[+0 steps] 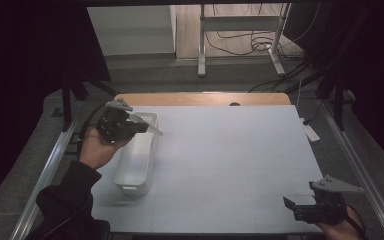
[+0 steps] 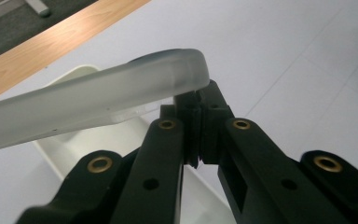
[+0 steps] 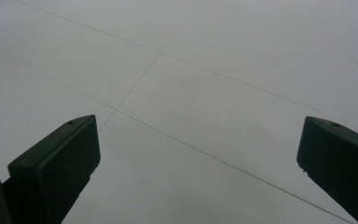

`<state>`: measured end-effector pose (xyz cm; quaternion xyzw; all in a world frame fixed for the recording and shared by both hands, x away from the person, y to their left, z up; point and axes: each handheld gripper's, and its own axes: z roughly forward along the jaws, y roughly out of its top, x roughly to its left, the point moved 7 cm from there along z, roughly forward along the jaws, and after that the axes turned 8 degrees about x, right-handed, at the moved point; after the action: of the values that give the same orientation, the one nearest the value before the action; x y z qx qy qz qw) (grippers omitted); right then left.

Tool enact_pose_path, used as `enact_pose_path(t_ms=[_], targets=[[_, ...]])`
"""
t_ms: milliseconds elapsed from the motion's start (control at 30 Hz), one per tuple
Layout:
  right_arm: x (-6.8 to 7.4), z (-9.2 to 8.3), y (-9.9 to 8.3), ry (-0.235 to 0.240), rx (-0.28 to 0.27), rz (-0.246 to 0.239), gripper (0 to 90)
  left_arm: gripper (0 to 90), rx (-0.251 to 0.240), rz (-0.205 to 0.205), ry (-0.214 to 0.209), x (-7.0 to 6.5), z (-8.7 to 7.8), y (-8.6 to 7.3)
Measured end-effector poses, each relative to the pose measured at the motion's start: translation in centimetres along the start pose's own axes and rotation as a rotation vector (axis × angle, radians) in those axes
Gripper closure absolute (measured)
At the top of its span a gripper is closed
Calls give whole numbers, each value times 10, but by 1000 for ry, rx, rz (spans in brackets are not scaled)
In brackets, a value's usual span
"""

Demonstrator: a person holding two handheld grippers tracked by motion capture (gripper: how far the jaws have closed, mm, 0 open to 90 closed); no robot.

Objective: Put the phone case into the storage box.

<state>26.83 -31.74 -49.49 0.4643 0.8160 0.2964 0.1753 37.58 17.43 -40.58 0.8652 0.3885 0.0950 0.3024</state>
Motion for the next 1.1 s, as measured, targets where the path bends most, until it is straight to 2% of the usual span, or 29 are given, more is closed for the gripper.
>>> enact_pose_path(t_ms=[400,967,1100], targets=[[0,-1,-1,-2,2,0,0,882,31,-32,46,20,1,-4],[4,-1,-3,-19,27,-27,0,882,94,-56,90,36,10,2],[3,-2,-3,-18,21,-15,0,882,112,-64,97,38,14,4]])
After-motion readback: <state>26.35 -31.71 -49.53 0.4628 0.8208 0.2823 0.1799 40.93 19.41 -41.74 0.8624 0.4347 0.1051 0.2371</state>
